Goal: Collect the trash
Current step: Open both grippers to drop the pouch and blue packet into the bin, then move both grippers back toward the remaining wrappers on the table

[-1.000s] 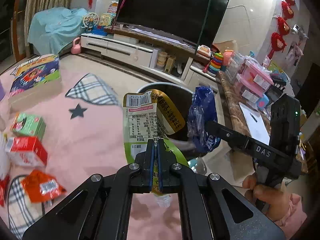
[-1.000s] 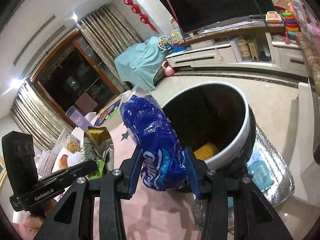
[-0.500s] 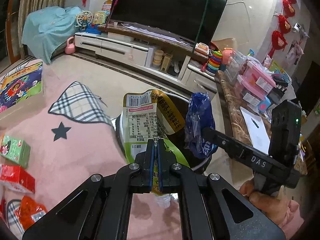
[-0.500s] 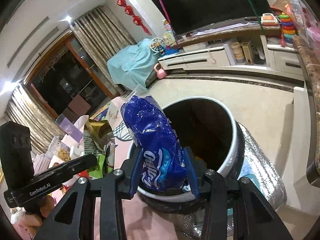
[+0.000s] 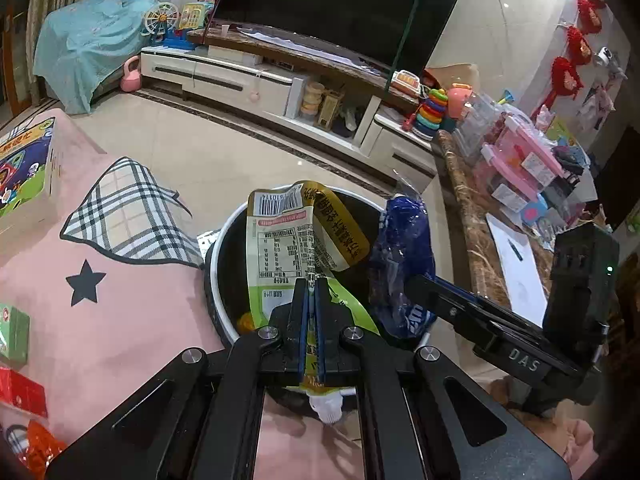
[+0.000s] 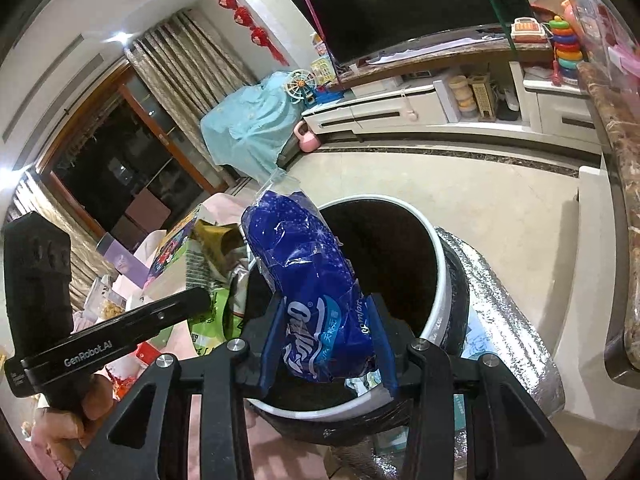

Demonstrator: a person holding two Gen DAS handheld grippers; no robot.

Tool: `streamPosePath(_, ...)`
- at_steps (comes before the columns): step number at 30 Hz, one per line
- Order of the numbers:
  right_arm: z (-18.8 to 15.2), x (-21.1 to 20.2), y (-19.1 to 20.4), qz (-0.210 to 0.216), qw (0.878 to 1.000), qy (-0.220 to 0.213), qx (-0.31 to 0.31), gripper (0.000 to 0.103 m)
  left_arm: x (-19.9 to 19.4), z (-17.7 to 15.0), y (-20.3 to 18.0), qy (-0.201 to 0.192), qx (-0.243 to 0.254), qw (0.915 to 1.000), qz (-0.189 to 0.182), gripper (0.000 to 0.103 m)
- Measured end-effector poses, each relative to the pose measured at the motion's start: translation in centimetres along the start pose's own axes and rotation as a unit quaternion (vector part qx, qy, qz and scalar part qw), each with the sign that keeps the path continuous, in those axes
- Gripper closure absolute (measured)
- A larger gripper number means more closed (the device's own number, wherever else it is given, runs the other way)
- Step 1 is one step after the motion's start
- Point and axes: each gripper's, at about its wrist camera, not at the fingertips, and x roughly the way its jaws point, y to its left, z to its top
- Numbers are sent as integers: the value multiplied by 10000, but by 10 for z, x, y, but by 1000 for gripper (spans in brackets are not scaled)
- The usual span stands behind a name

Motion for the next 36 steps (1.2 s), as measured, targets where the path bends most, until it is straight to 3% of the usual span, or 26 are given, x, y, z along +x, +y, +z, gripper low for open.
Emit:
streamPosePath(5,-1,0,-3,-33,10000,3,82,59,7,0,3,86,-105,9999,27,100)
streamPosePath(9,4,2,-6,-83,9998,51,174,57,7,1,7,97,-178,9998,30,93)
streamPosePath(14,4,-1,-4,-118,9997,41,229,44,-4,-3,11,-73,-253,9996,48,84)
streamPosePath(18,3,-4,0,-133,9997,9,224,41,-13,-12,17,-148,-419,9990,37,80)
streamPosePath(24,-6,-13,14,-67,9998,-79,146,24,-37,-45,32,-296,-621,9975,165,70)
streamPosePath(28,-17,-18,35,-91,9998,-132,-76,13,-55,-73,44,-376,-765,9960,255,69)
streamPosePath(36,-49,-23,73,136,9991,-178,-366,11,-89,-133,64,-483,-906,9929,600,64)
